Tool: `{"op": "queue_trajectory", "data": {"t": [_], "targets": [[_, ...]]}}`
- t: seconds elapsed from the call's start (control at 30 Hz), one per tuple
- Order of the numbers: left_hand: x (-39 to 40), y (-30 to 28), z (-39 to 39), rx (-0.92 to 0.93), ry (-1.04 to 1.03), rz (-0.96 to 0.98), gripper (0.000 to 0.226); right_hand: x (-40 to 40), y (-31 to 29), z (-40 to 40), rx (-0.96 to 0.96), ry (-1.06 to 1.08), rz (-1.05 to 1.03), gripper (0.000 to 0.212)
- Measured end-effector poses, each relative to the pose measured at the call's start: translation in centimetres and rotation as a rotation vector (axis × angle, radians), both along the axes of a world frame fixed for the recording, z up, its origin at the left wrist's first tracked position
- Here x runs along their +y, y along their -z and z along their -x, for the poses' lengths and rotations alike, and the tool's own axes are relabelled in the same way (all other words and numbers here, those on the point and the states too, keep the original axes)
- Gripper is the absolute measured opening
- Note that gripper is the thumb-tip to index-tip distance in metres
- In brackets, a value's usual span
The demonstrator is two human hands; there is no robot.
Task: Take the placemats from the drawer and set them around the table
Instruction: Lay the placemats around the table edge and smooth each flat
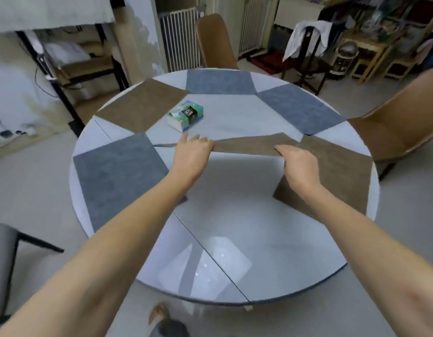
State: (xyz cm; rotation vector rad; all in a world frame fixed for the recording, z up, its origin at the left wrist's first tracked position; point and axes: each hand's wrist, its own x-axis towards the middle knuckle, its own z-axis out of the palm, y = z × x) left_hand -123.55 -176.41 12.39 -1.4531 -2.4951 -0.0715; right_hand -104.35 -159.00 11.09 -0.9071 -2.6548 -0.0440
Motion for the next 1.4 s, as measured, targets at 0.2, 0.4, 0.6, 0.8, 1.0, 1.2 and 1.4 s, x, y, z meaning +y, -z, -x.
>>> {"op": "queue_trajectory", "data": {"t": [0.2, 0.4, 0.6, 0.8, 1.0, 1.2, 1.4], "targets": [[-6.0, 10.1, -6.3, -0.34, -0.081, 0.396, 0.043, -4.3, 8.3, -4.2, -0.592, -0.124, 0.332, 0.052], [-8.3, 14.0, -9.8, -0.574, -0.114, 0.562, 0.049, -6.3, 12.9, -8.0, -0.747, -0.124, 0.423, 0.054], [-10.5, 16.3, -11.3, -0.558, -0.112, 0.561, 0.047, -8.9, 14.1, -10.3, -0.728, -0.123, 0.42, 0.048], [-12.4, 19.3, -13.4, -0.533, -0.11, 0.544, 0.044, -11.3, 17.4, -11.7, -0.704, -0.071, 0.362, 0.043], [-12.6, 20.4, -14.5, -0.481, -0.143, 0.538, 0.044, -12.4, 19.9, -12.1, -0.668, -0.012, 0.328, 0.049], [-13.7, 20.6, -16.2, -0.479, -0.18, 0.533, 0.046, -13.2, 19.9, -12.8, -0.629, 0.019, 0.35, 0.047], [-14.1, 20.6, -16.7, -0.491, -0.175, 0.542, 0.054, -14.1, 19.4, -13.7, -0.633, 0.042, 0.343, 0.045]]}}
